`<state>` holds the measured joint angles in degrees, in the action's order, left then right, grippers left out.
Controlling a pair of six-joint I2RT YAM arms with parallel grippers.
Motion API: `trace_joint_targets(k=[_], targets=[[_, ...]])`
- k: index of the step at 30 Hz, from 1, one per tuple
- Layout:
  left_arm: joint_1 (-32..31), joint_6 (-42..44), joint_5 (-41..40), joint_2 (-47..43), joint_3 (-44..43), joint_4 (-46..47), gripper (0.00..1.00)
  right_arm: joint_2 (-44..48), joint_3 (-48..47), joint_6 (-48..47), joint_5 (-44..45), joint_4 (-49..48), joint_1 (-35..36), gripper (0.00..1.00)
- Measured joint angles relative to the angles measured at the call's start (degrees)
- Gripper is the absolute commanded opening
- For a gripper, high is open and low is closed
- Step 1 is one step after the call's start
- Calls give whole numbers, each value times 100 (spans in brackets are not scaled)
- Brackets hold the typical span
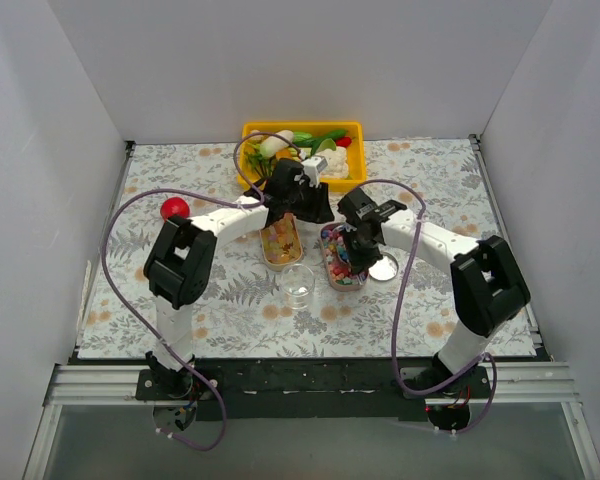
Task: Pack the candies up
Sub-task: Scoop the fake candies from the storage box.
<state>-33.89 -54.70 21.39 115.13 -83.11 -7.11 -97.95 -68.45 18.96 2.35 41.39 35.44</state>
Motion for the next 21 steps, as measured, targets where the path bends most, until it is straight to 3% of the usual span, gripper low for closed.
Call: trace_joint_targets(k=[13,21], targets=[[155,-114,-446,-490,-42,-313,54,1432,258,-125,374,-76,339,1],[1123,-466,-542,-1287,199,-968,69,1423,-564,-98,44,1318,564,1]])
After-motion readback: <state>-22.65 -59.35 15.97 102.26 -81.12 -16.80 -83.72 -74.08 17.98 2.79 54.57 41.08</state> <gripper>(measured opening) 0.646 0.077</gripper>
